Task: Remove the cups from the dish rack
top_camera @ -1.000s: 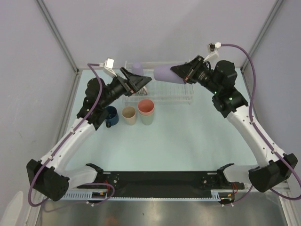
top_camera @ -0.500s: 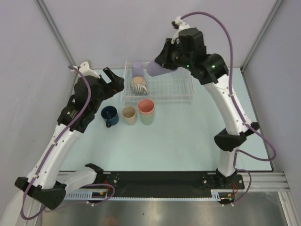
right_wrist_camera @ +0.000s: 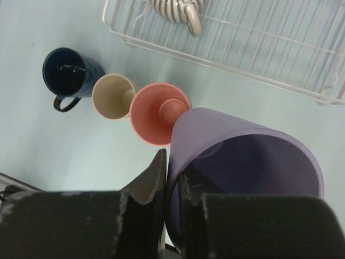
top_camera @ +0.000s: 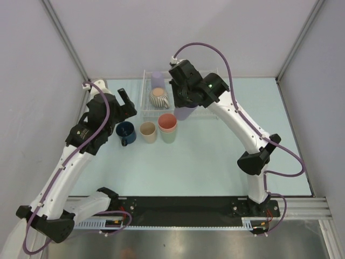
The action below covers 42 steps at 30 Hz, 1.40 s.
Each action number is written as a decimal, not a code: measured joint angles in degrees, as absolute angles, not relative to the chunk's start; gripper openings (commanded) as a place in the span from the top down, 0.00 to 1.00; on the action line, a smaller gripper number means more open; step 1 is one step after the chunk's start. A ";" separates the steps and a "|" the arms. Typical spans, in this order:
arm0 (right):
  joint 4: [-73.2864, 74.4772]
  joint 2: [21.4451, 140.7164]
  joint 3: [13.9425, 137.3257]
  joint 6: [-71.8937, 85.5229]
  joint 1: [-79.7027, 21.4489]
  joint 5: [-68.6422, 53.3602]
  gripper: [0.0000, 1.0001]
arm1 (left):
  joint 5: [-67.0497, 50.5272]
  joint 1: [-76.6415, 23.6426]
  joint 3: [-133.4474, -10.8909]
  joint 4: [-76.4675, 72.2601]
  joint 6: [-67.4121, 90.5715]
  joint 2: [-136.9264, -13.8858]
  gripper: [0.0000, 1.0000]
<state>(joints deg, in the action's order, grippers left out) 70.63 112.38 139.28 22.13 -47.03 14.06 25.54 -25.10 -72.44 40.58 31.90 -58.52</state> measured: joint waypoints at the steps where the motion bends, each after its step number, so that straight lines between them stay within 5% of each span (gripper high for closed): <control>1: 70.54 112.38 138.58 22.15 -47.40 14.33 1.00 | 25.56 -25.10 -72.42 40.62 31.75 -58.50 0.00; 42: 58.02 117.14 131.24 19.79 -53.21 14.11 1.00 | 22.83 -25.10 -67.16 40.66 30.94 -57.28 0.00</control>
